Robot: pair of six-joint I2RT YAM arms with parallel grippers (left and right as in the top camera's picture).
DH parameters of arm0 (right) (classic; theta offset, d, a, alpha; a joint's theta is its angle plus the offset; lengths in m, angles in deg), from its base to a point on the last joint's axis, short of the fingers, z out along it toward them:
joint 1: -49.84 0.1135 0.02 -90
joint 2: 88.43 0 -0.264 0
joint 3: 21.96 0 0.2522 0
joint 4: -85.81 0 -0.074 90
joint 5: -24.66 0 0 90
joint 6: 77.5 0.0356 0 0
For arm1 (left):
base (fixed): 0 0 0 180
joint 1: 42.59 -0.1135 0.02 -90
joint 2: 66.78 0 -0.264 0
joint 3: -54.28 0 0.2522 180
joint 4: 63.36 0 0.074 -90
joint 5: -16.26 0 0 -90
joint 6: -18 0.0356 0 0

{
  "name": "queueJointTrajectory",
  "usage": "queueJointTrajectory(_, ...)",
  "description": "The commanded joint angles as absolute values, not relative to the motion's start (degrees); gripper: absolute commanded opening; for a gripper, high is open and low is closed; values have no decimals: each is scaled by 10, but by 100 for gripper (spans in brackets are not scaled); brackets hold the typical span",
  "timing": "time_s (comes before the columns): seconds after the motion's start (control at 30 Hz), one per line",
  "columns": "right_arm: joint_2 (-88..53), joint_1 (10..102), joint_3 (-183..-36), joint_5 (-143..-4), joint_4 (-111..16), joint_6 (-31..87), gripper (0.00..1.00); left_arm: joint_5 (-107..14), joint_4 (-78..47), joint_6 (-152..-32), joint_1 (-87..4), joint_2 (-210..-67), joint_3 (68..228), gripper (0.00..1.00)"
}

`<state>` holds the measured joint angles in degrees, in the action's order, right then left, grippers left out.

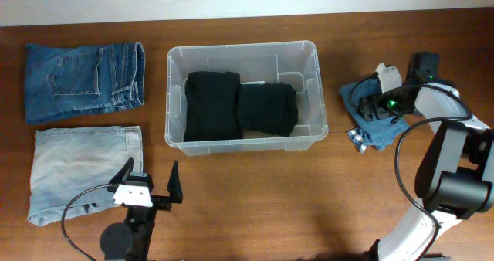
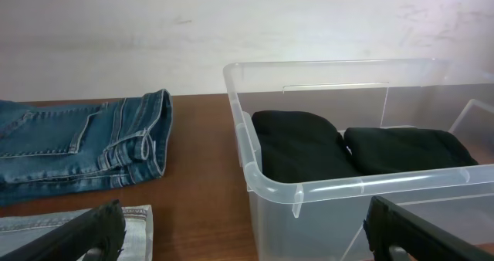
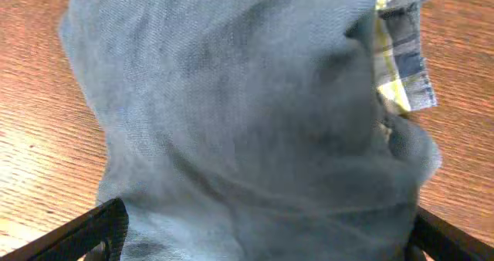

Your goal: Pack container

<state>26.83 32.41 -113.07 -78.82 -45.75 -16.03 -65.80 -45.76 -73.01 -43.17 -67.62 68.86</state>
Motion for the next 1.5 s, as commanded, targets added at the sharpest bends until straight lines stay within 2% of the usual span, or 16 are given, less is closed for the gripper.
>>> queueJointTrajectory(0.0,278,325,-1128,-788,-452,-167,98,-660,-457,-721,-435,-672,685,100)
queueJointTrajectory(0.37,327,325,-1128,-797,-447,-171,99,-660,-457,-721,-435,-672,685,99)
queueJointTrajectory(0.63,327,325,-1160,-797,-432,-147,73,-660,-457,-721,-435,-672,685,99)
queueJointTrajectory(0.67,327,325,-1169,-797,-427,-136,64,-660,-457,-721,-435,-672,685,99)
queueJointTrajectory(0.7,327,325,-1181,-797,-419,-123,50,-660,-457,-721,-435,-672,685,99)
queueJointTrajectory(0.77,327,325,-1207,-797,-399,-99,43,-660,-457,-721,-435,-672,685,100)
queueJointTrajectory(0.87,327,325,-1255,-802,-359,-58,43,-660,-457,-721,-435,-672,685,99)
queueJointTrajectory(0.93,327,325,-1288,-810,-331,-30,34,-660,-457,-721,-435,-672,685,99)
queueJointTrajectory(1.1,327,325,-1384,-883,-246,13,23,-660,-457,-721,-435,-672,685,99)
queueJointTrajectory(1.2,327,325,-1441,-954,-194,13,13,-660,-457,-721,-435,-672,685,99)
queueJointTrajectory(1.33,327,325,-1525,-1033,-132,70,8,-660,-457,-721,-435,-672,685,99)
queueJointTrajectory(1.47,326,325,-1603,-1137,-71,77,5,-660,-457,-721,-435,-672,685,99)
